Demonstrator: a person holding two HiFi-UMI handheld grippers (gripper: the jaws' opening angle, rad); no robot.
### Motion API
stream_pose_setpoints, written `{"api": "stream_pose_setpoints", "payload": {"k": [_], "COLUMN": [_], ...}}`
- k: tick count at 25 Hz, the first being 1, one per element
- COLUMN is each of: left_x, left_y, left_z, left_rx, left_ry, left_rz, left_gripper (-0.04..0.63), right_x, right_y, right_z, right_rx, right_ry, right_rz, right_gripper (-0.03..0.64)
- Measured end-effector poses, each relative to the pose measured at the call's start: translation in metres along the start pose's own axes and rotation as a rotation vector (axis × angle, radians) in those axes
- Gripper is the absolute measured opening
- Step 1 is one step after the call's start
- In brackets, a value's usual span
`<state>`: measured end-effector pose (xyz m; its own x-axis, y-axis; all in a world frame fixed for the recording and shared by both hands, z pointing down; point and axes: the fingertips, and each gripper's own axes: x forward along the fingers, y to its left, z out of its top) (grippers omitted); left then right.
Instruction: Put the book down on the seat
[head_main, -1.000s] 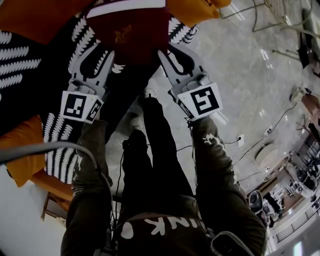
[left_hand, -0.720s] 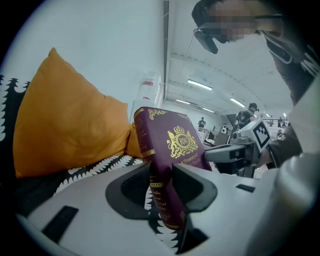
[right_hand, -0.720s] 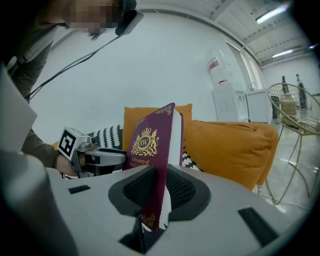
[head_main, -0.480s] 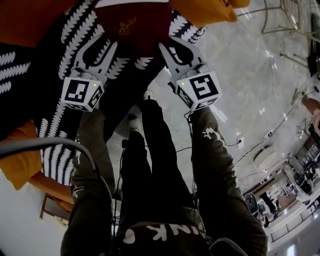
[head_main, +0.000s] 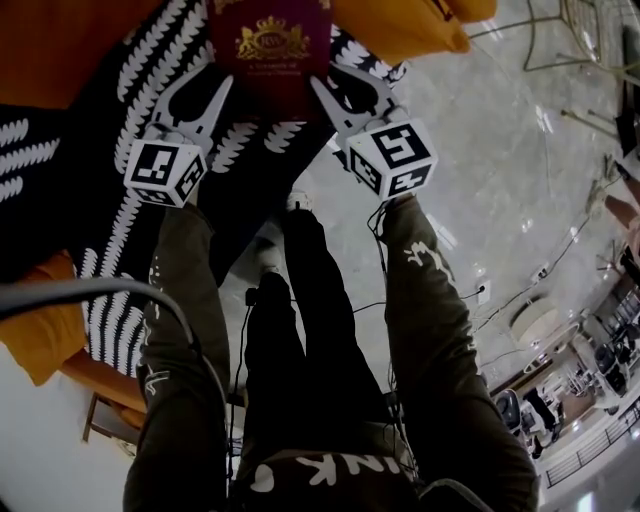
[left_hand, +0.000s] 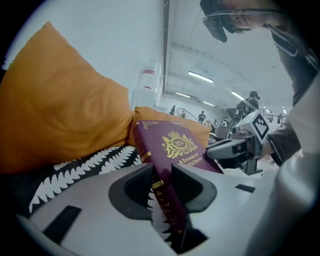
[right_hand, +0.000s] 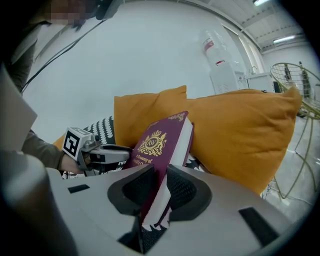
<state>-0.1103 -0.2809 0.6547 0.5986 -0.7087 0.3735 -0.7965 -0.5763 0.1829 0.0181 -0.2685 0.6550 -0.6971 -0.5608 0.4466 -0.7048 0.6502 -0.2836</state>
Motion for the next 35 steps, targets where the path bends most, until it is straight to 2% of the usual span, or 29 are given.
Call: {"api": "stream_pose_setpoints", "payload": {"k": [4,7,15,23,26,31,35], "left_x": [-0.003,-0.007,-0.025,-0.066,-0.092,-0.163,-0.229], "left_y": [0.0,0.0,-0.018,-0.055,-0.076,-0.123,-0.166], "left_z": [0.0,0.004,0.053,0.16,0.212,0.287,0.338], "left_rx": [0.009,0.032,0.139,0.205,0.257,0.324,0.377], "left_ry": [-0.015,-0.03,-0.117,-0.214,-0.279,-0.368,-0.424], "left_rz": [-0.002,0.01,0.015,-0.011,-0.032,-0.05,-0.093], "left_gripper": [0.115,0.115,0.109,0.104,0.085,0.005,0.005], "right_x": [0.0,-0.005,-0.031,-0.085,-0.114,-0.182,-0.245], "right_y": [-0.003,-0.013,-0.005,0.041,0.065,0.132,0.197], "right_z": [-0.001,0.004,0.043,0.137,0.185,0.254,0.305], "right_rx": [-0.01,-0.018,-0.144,-0.244,-0.304,-0.415,-0.488], "right_ry": [0.007,-0.012,-0.081,-0.181,-0.262,-0.385,-0.481], "right_rz": [0.011,-0.015,-0.053,-0.072,-0.103,-0.162,-0.202], "right_gripper": [0.103,0.112,0.098,0.086,0.081,0.019,0.011]}}
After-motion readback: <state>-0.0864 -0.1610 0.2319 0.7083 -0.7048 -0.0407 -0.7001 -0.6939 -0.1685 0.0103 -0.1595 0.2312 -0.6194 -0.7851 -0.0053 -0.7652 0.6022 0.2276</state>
